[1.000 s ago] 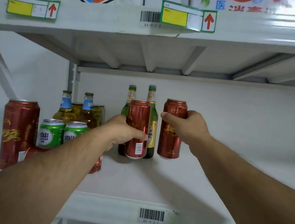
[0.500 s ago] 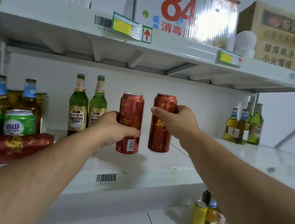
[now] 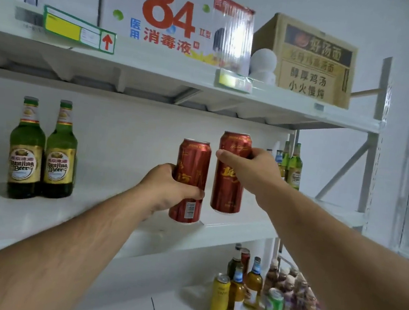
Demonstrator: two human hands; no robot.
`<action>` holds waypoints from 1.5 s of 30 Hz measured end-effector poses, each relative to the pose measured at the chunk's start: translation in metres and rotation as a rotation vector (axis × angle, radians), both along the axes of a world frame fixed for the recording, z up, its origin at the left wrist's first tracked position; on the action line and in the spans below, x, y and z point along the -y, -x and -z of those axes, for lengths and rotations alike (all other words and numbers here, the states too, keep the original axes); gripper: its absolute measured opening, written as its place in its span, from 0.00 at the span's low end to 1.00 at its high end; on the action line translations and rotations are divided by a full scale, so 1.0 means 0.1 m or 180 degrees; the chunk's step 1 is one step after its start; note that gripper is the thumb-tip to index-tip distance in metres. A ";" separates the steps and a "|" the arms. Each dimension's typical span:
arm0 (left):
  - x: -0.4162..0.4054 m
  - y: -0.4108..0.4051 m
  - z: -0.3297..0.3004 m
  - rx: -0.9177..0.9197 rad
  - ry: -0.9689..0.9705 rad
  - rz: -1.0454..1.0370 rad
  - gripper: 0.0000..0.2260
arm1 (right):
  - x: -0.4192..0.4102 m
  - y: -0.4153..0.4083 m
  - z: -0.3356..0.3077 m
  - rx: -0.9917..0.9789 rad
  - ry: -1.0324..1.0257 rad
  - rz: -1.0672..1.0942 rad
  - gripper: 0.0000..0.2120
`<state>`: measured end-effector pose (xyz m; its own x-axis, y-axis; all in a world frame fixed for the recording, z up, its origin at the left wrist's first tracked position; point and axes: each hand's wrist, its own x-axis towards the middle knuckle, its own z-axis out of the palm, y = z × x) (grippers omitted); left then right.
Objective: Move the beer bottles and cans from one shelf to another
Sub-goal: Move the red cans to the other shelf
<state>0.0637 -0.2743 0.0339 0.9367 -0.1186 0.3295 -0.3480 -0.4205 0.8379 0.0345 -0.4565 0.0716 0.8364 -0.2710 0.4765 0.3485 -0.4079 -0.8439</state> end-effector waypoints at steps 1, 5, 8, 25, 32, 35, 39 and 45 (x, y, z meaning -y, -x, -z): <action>0.15 -0.02 0.00 0.0001 0.0008 0.0011 0.21 | 0.15 -0.02 0.00 -0.0002 0.0009 0.0000 0.21; 0.76 -0.11 0.00 -0.0002 0.0034 0.0007 0.20 | 0.75 -0.15 -0.02 -0.0022 0.0068 0.0004 0.22; 1.19 -0.20 0.00 0.0000 0.0046 -0.0013 0.17 | 1.20 -0.27 -0.03 0.0013 0.0136 0.0014 0.21; 2.55 -1.27 0.04 -0.0035 -0.0009 -0.0172 0.19 | 2.57 -1.48 0.01 -0.0010 0.0124 -0.0045 0.23; 2.73 -1.95 0.02 -0.0049 0.0038 -0.0216 0.22 | 2.73 -2.13 -0.02 -0.0042 0.0214 0.0041 0.26; 2.78 -2.17 0.00 -0.0100 0.0081 -0.0228 0.22 | 2.78 -2.41 -0.02 -0.0076 0.0157 0.0005 0.26; 2.85 -2.42 -0.04 -0.0103 0.0125 -0.0313 0.19 | 2.85 -2.78 -0.02 -0.0118 0.0081 -0.0086 0.22; 2.95 -2.70 -0.13 -0.0095 0.0188 -0.0500 0.16 | 2.94 -3.30 -0.01 -0.0181 0.0037 -0.0246 0.21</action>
